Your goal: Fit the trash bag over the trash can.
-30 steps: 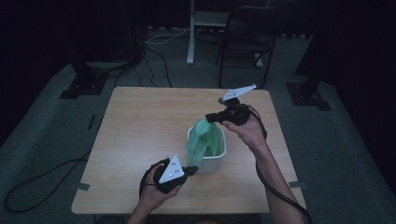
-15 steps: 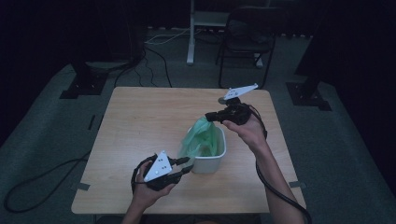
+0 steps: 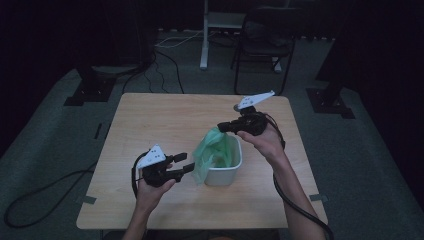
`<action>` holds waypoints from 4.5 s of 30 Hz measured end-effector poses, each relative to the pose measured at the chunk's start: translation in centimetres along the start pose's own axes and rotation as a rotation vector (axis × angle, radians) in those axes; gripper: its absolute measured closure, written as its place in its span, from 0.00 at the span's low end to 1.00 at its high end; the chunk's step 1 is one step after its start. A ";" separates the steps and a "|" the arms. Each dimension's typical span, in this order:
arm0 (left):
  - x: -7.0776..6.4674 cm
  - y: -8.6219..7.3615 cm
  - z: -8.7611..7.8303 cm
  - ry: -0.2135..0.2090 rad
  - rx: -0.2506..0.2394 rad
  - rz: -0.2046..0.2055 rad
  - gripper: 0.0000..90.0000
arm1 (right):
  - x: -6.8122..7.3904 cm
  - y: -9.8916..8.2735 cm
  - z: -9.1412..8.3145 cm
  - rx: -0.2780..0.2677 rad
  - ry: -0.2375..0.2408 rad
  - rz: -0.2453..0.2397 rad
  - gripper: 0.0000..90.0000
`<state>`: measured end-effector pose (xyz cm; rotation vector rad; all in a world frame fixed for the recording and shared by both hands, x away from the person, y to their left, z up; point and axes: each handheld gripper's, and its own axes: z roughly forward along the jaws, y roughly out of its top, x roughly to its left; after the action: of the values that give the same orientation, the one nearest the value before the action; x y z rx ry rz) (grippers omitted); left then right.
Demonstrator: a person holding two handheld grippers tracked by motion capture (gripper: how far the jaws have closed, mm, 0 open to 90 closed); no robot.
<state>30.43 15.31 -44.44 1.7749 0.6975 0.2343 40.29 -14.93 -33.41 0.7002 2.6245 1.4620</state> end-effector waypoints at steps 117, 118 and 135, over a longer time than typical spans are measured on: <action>-1.9 5.1 3.5 -0.095 0.074 0.114 0.63 | 4.6 -3.6 -0.1 0.021 0.050 -0.184 1.00; -1.9 5.1 3.6 -0.098 0.079 0.116 0.68 | 4.6 -3.6 -0.1 0.020 0.051 -0.187 1.00; -2.1 4.9 2.1 -0.002 0.060 0.132 1.00 | 3.9 -4.6 -1.6 0.010 0.033 -0.171 1.00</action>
<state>31.37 11.63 -40.17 1.8802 0.5918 0.3030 34.70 -16.69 -35.64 0.4423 2.6425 1.4247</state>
